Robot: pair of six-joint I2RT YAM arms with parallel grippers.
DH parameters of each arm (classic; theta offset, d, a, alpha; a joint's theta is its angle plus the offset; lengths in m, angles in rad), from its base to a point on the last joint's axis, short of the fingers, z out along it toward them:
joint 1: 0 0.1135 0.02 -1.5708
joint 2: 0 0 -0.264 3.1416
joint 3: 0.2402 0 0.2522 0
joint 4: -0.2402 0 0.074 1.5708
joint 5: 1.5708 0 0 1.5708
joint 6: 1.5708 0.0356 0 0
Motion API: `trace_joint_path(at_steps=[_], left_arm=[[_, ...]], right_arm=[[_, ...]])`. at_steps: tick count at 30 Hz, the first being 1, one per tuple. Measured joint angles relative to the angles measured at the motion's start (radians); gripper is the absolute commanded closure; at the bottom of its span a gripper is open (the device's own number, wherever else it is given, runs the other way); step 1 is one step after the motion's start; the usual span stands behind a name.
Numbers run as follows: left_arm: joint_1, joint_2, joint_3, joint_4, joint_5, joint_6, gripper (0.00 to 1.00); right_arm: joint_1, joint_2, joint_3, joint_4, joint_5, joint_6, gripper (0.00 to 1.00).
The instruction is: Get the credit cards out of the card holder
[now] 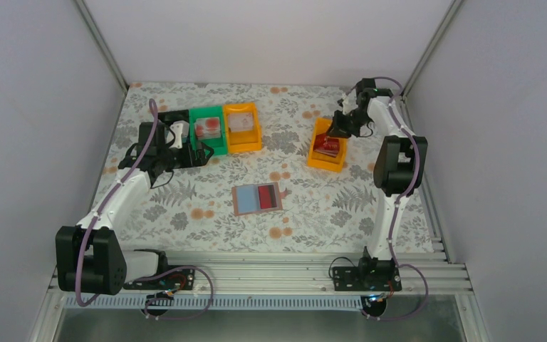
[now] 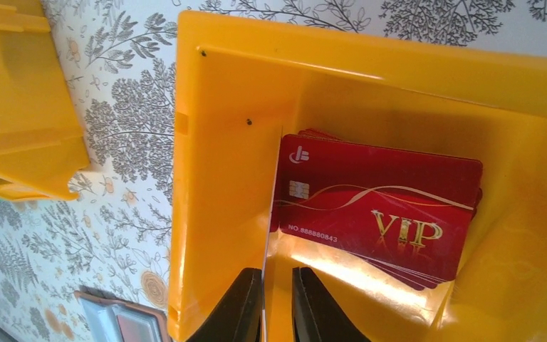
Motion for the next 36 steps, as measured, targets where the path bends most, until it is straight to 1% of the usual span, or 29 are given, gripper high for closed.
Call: trace_joint_path(at_steps=[3, 6, 8, 10, 11, 14, 17, 23, 29, 36], left_arm=[[0.000, 0.000, 0.000, 0.000, 0.000, 0.000, 0.00], [0.000, 0.000, 0.000, 0.000, 0.000, 0.000, 0.00], [0.000, 0.000, 0.000, 0.000, 0.000, 0.000, 0.00], [0.000, 0.000, 0.000, 0.000, 0.000, 0.000, 0.00], [0.000, 0.000, 0.000, 0.000, 0.000, 0.000, 0.00], [0.000, 0.000, 0.000, 0.000, 0.000, 0.000, 0.00], [0.000, 0.000, 0.000, 0.000, 0.000, 0.000, 0.00], [0.000, 0.000, 0.000, 0.000, 0.000, 0.000, 0.00], [0.000, 0.000, 0.000, 0.000, 0.006, 0.000, 0.00], [0.000, 0.000, 0.000, 0.000, 0.008, 0.001, 0.00]], right_arm=[[0.000, 0.000, -0.008, 0.005, 0.023, 0.003, 0.83], [0.000, 0.000, -0.016, 0.013, 0.050, 0.013, 0.82], [0.000, 0.000, -0.017, 0.027, 0.061, 0.019, 0.84], [0.000, 0.000, -0.017, 0.041, 0.068, 0.024, 0.90], [0.000, 0.000, -0.018, 0.048, 0.070, 0.030, 0.91], [0.000, 0.000, -0.026, 0.066, 0.069, 0.036, 0.92], [-0.001, 0.000, -0.066, 0.091, 0.058, 0.041, 0.96], [-0.002, -0.006, -0.072, 0.102, 0.013, 0.056, 0.96], [-0.005, -0.029, -0.073, 0.100, 0.005, 0.060, 0.96], [-0.039, -0.080, -0.124, 0.101, -0.018, 0.056, 0.96]])
